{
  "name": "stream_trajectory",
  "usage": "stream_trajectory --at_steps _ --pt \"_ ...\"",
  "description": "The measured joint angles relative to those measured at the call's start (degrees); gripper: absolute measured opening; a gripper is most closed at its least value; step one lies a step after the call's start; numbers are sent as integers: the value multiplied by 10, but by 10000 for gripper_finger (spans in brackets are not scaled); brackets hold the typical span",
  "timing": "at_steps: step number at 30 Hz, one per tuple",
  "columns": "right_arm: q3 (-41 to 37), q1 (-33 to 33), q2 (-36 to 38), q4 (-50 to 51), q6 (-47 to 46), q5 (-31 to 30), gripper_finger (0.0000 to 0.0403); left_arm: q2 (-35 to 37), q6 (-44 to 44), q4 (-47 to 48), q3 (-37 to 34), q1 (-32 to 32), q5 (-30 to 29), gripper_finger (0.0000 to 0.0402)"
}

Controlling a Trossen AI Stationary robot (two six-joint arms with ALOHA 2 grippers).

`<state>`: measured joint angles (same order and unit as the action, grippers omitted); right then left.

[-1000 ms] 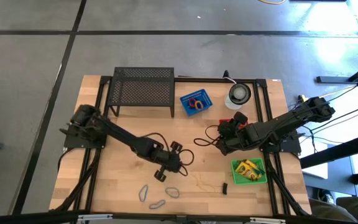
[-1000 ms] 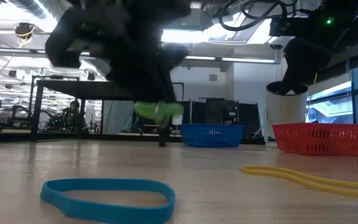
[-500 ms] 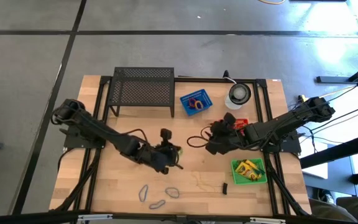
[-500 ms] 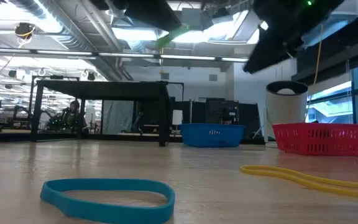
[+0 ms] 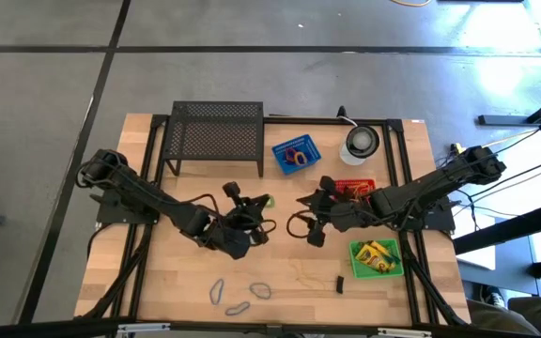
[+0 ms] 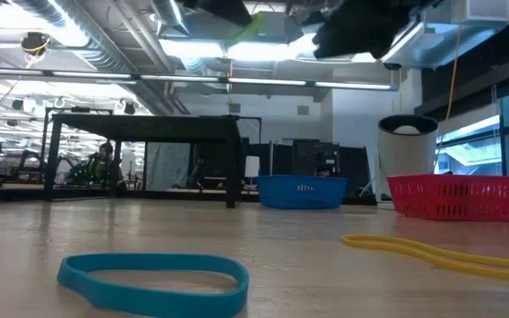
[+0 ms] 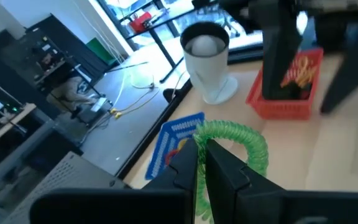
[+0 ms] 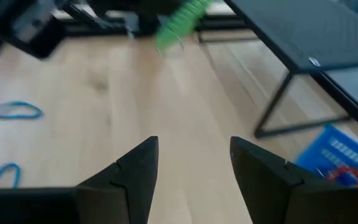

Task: Pick & Place Office Desk Supplies
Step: Put the green wrist coil into the blue bin

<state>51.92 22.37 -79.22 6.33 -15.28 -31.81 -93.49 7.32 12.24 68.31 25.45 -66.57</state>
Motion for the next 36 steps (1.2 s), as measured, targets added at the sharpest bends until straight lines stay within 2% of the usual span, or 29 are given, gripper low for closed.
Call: stream_trajectory --at_steps 5,12,19,29,32,36 --pt "0 0 -37 -82 59 42 201 -3 0 -24 0 0 0 15" --pt "0 -4 -87 -179 130 43 201 -48 -42 -44 0 1 -1 15" --pt "0 -10 -92 -188 130 5 201 -78 -87 -110 0 1 -8 15" --pt "0 -9 -92 -187 107 -21 199 -78 -141 -172 0 4 6 15" --pt "0 -9 -92 -188 101 -20 185 -78 -141 -172 0 4 20 15" --pt "0 -9 -92 -187 100 -21 141 -78 -141 -172 0 4 21 15"
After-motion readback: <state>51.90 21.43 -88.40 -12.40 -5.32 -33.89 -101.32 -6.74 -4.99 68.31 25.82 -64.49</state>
